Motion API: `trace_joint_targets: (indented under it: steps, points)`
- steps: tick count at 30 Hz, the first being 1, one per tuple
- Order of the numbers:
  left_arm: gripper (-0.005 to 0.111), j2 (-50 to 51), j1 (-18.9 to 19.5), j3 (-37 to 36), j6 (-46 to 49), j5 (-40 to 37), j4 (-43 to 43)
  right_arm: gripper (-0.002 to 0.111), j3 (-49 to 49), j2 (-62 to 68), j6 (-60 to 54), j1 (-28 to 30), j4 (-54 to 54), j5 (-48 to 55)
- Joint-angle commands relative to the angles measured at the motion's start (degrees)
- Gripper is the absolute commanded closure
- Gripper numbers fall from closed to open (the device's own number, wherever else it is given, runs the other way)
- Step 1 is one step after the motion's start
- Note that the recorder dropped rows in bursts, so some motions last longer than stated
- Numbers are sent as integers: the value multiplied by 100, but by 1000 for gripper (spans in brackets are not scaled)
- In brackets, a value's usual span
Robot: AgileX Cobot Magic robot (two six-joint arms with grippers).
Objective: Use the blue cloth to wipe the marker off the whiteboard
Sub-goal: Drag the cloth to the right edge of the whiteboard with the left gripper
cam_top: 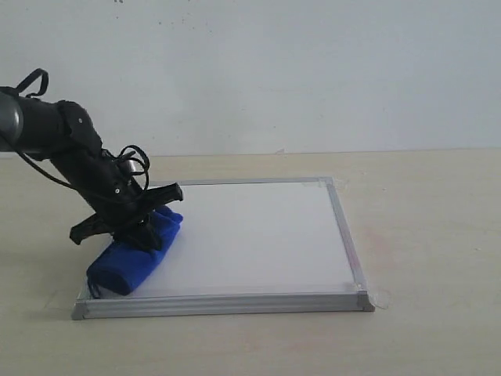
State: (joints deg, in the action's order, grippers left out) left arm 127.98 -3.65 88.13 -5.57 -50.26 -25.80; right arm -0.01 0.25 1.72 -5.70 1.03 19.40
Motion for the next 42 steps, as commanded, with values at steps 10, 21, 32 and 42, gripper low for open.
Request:
trace_joint_targets:
  steps: [10,21,32,42]
  points:
    - [103,367,-1839,-224,3907,1854,-7415,107,1,-25,-18,-16,-13,-32]
    - [103,888,-2438,1264,3815,2643,-7415,107,1,-25,-18,-16,-13,-32]
    - [103,1201,-2501,1394,3341,3118,-7415,107,1,-25,-18,-16,-13,-32]
    - [103,1526,-2568,1394,3341,2469,-7415,107,1,-25,-18,-16,-13,-32]
